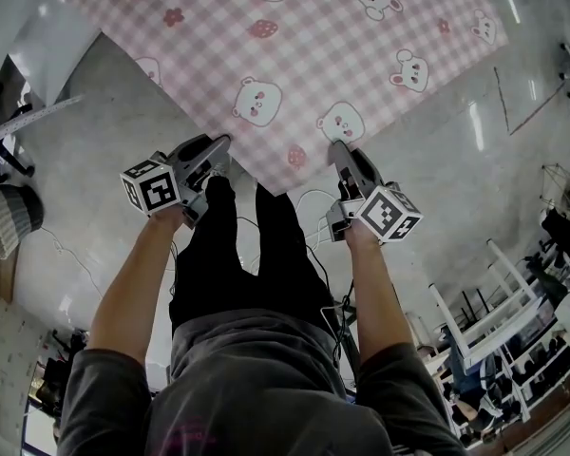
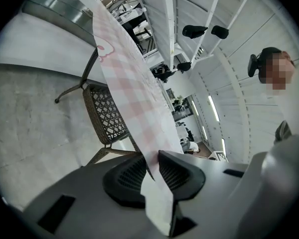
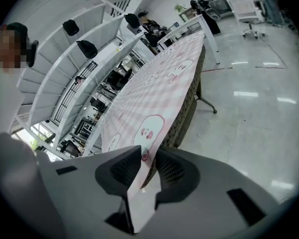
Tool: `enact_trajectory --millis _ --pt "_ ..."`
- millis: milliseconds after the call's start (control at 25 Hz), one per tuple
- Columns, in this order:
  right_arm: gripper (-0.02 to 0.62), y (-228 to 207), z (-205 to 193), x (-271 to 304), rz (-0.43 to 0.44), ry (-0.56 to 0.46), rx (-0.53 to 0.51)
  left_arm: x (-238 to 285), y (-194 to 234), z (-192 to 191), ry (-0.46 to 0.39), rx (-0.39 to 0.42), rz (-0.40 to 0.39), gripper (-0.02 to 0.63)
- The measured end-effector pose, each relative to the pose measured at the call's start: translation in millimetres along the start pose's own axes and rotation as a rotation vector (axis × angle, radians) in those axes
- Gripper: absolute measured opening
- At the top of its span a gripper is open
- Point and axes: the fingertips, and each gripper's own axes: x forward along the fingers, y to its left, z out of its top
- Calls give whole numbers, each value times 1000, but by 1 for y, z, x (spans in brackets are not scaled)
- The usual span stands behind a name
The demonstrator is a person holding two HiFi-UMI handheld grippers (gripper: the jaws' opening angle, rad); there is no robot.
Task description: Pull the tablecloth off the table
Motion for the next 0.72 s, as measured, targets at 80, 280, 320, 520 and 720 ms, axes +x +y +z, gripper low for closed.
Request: enact_trajectory --millis 80,280,320,520,720 --pt "80 1 1 -2 -2 -5 -4 -3 -4 0 1 10 -2 63" --pt "34 7 6 -6 0 -29 21 -8 -17 3 1 19 -25 25" --pt "24 9 7 -8 2 -35 26 -9 -21 4 -4 19 -32 19" --pt "6 18 13 -11 21 -66 19 -13 -36 14 -27 55 -60 2" --pt "6 23 17 -13 49 -84 -2 -15 -42 19 -30 99 -83 2"
